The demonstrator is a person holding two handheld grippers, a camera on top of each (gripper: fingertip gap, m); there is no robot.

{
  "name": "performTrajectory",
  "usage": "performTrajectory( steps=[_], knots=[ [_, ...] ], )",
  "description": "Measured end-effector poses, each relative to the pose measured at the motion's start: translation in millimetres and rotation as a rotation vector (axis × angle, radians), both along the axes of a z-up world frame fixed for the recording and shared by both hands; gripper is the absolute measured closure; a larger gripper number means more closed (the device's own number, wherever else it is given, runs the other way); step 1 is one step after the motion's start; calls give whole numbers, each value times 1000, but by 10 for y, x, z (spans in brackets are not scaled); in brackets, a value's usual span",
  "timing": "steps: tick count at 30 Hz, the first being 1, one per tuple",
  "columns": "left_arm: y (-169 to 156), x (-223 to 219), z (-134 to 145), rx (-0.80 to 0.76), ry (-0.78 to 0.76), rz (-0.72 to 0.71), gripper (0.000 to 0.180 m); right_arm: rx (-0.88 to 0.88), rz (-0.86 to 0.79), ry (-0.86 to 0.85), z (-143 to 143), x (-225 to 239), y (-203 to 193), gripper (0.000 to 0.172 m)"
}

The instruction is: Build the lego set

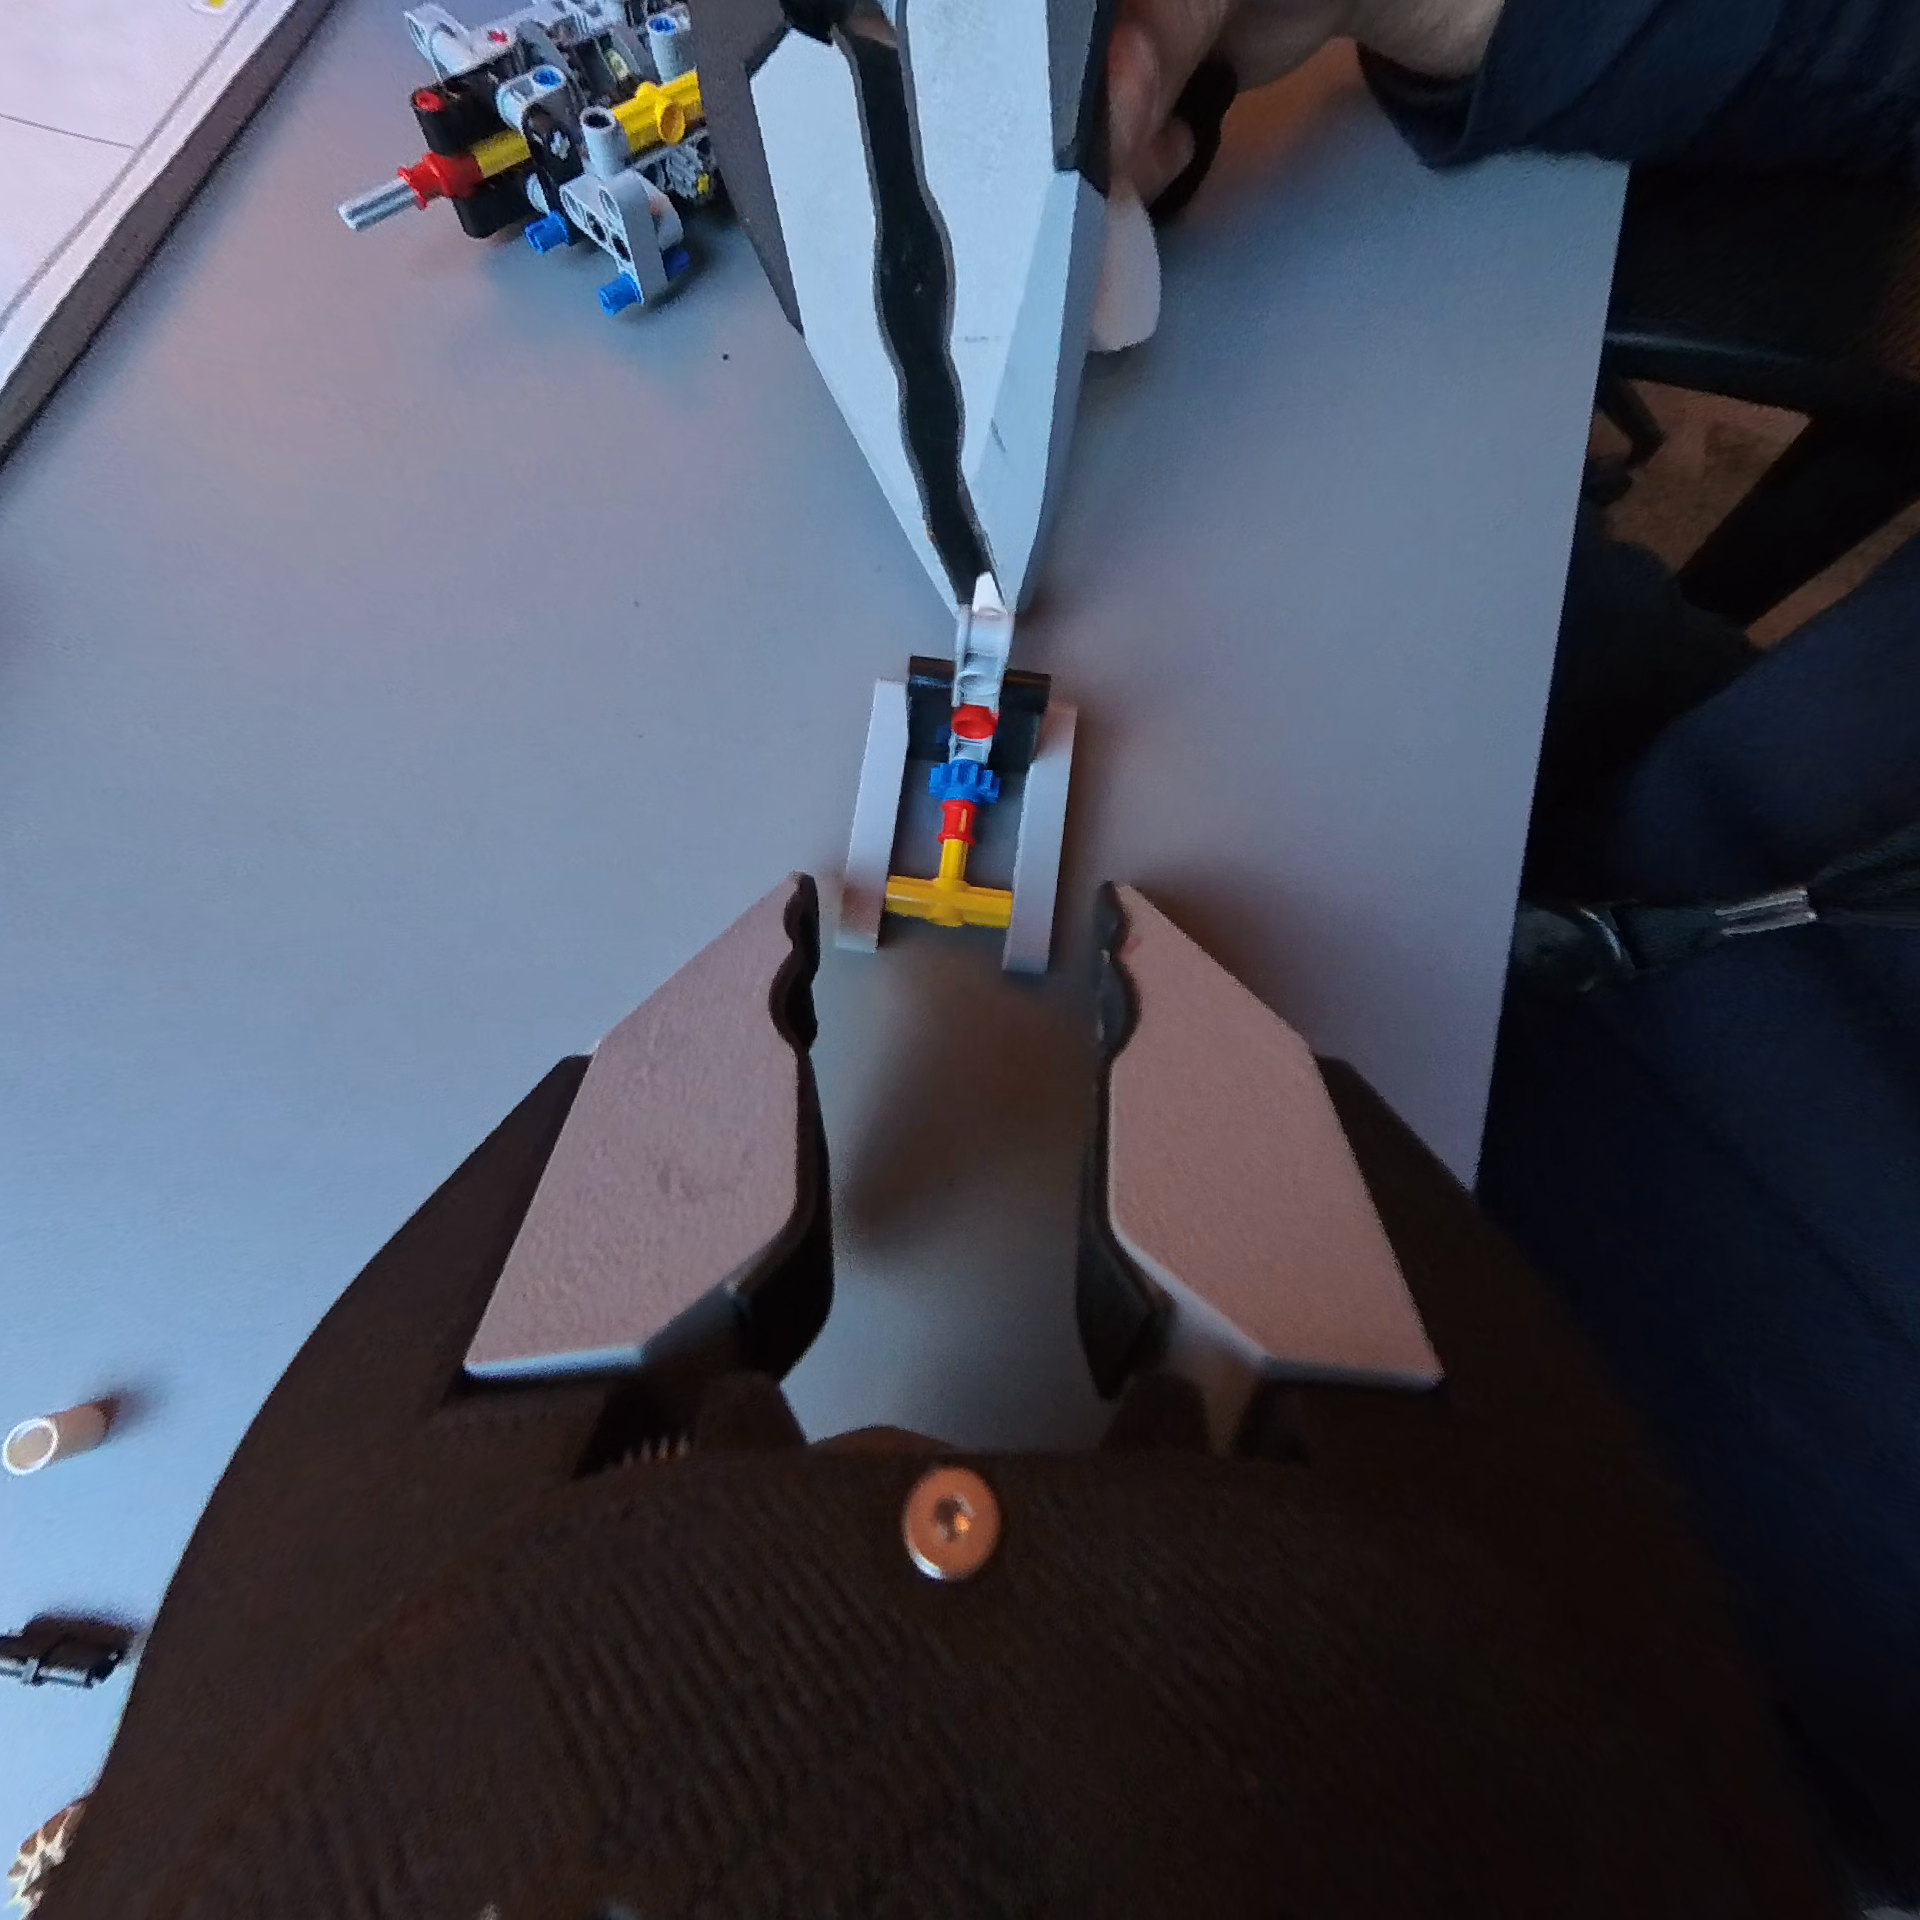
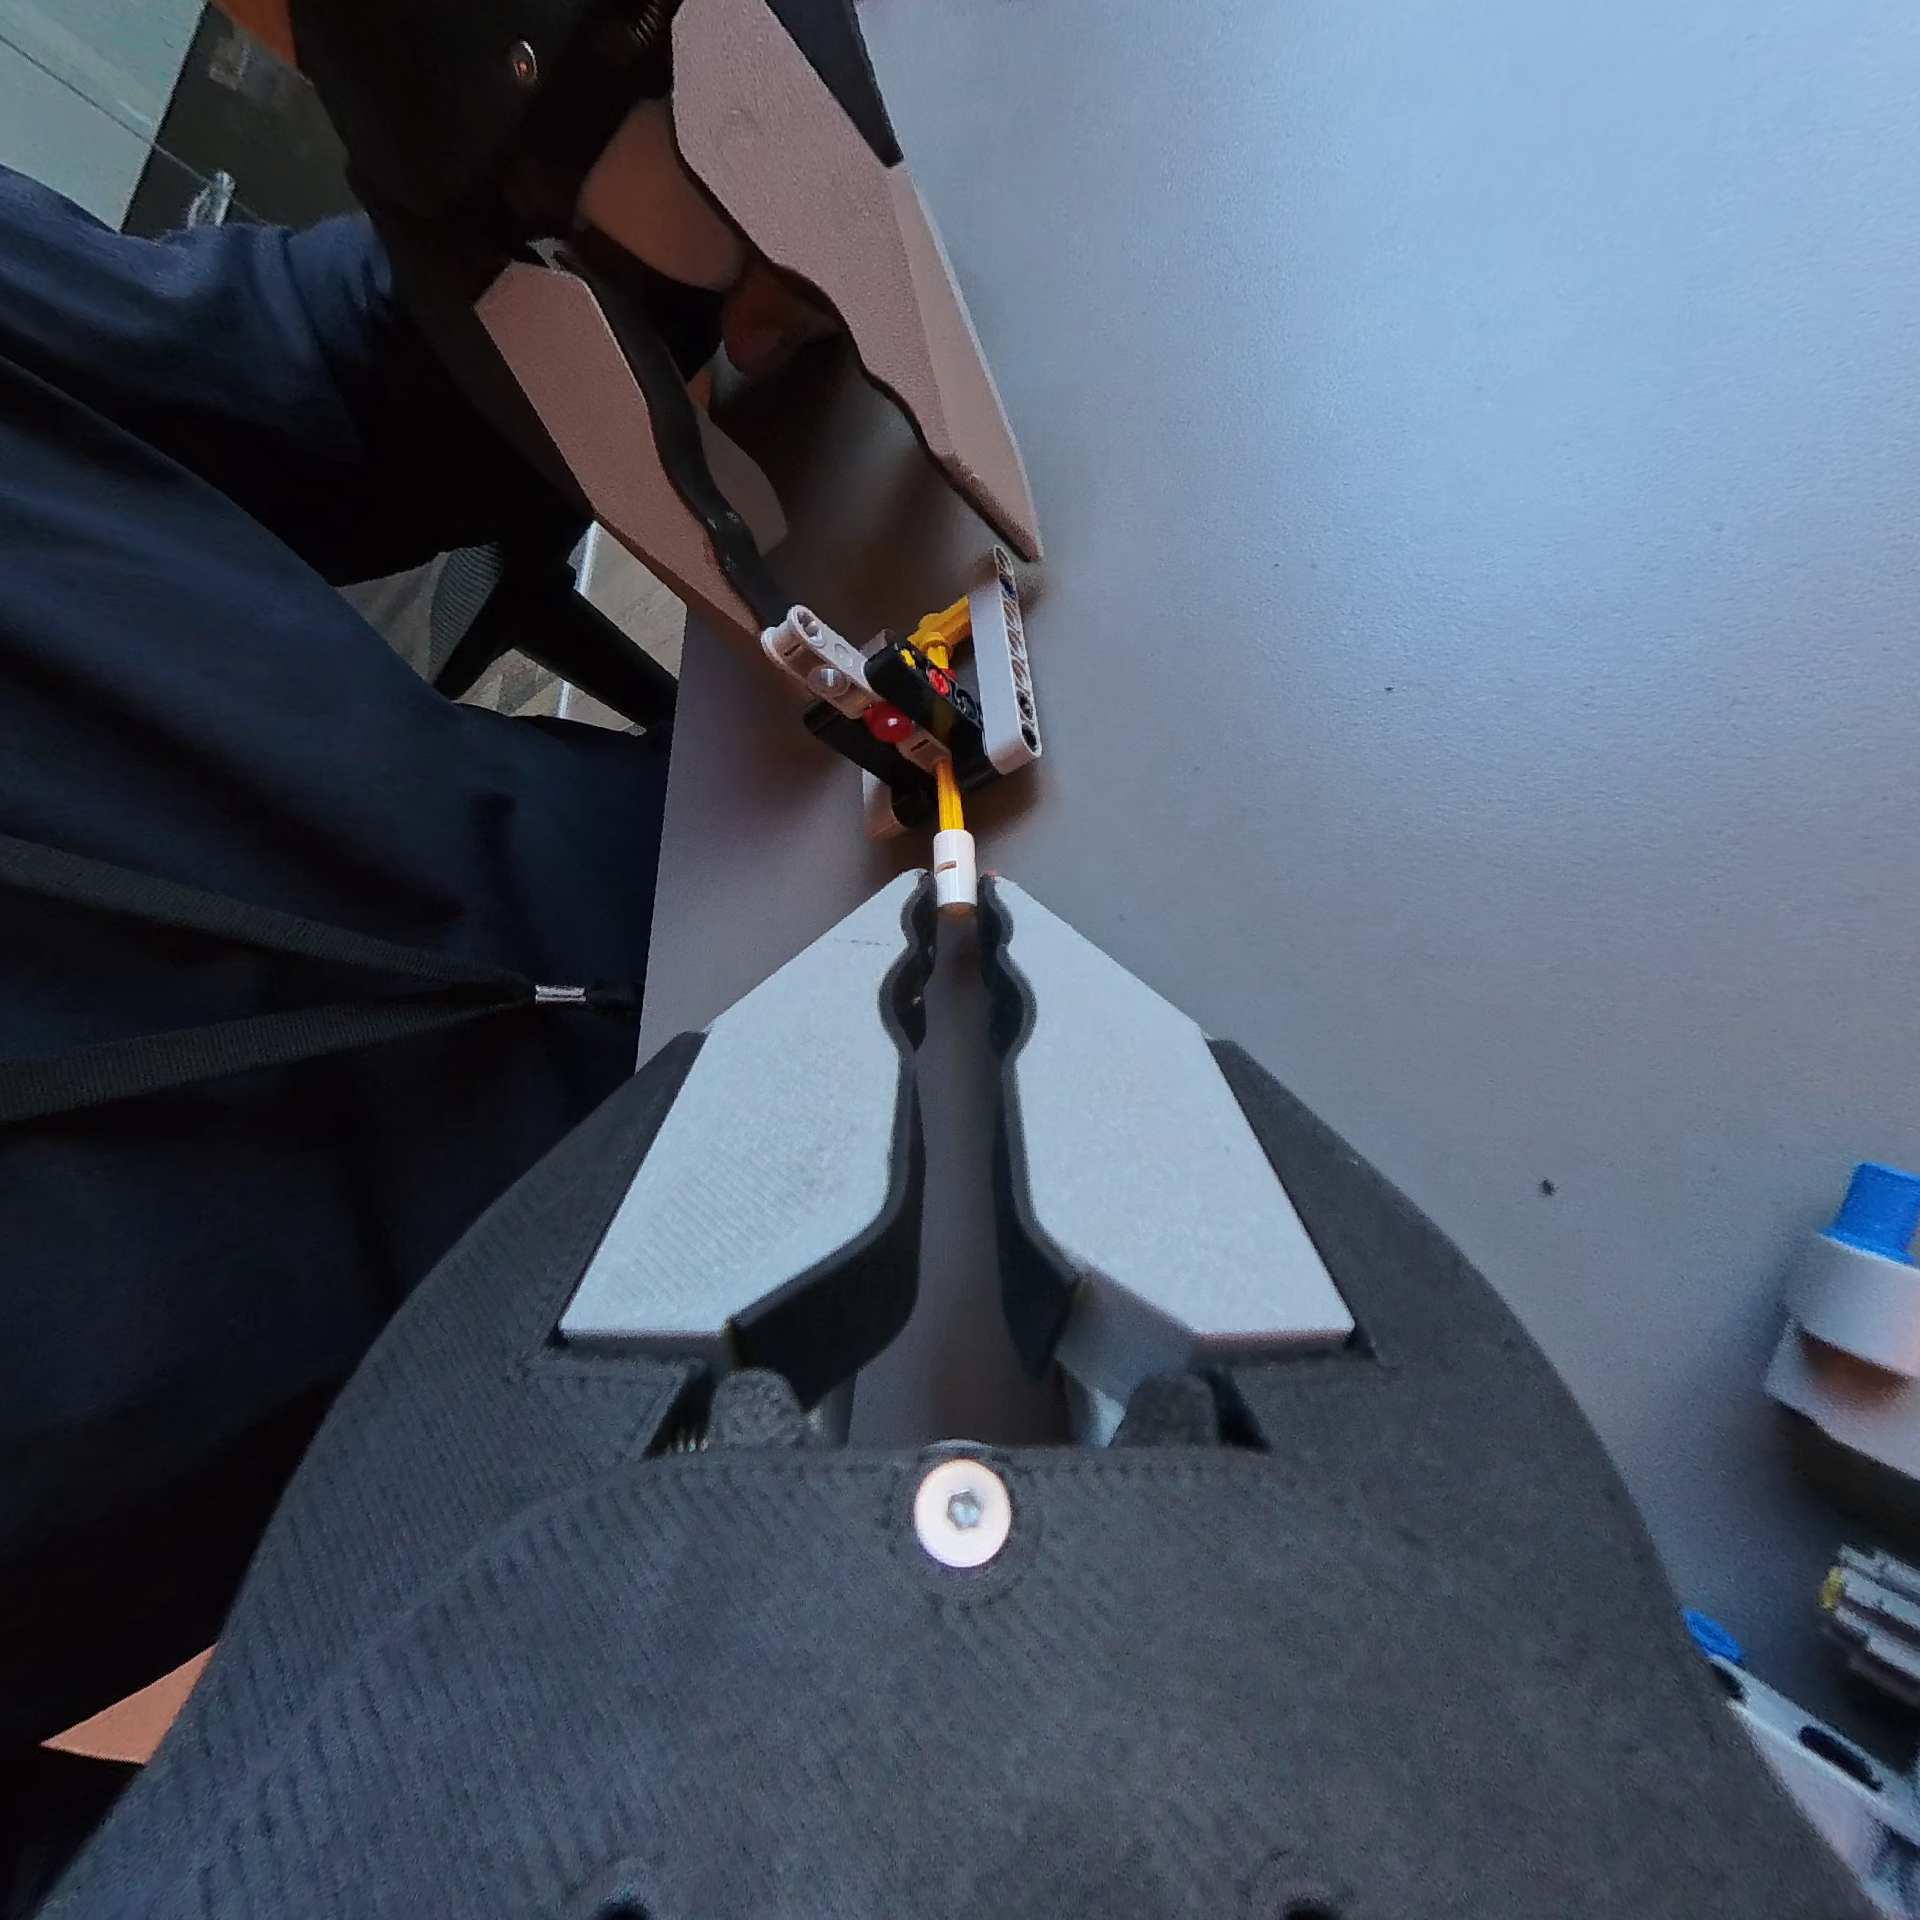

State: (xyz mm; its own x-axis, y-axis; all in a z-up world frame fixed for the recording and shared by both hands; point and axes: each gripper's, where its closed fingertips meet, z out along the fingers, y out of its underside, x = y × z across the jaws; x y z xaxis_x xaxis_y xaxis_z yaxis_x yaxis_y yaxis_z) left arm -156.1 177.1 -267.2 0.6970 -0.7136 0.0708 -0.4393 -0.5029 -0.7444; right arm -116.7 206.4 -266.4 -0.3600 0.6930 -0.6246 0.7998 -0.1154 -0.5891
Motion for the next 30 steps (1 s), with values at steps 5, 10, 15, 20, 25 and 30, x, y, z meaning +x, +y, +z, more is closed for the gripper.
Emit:
performTrajectory(
  steps=[5, 10, 15, 20, 25, 30],
  knots=[
    [1, 52, 153, 18, -82, -30, 159, 0, -1, 0, -2, 0, -1, 168],
    [34, 35, 24, -10, 73, -57, 169, -1, -2, -1, -3, -3, 0, 168],
    [40, 48, -49, -32, 152, -79, 178, 3, -2, -1, -7, -3, -2, 168],
    [45, 52, -54, -74, 139, -78, 179, 0, 2, 3, 1, -7, -16, 168],
    [49, 100, -31, -68, 100, -86, 179, -1, 9, 17, 18, -36, -55, 168],
    [52, 107, -46, -80, 77, -80, 179, 15, 27, 23, 11, -39, -101, 165]
  ],
)
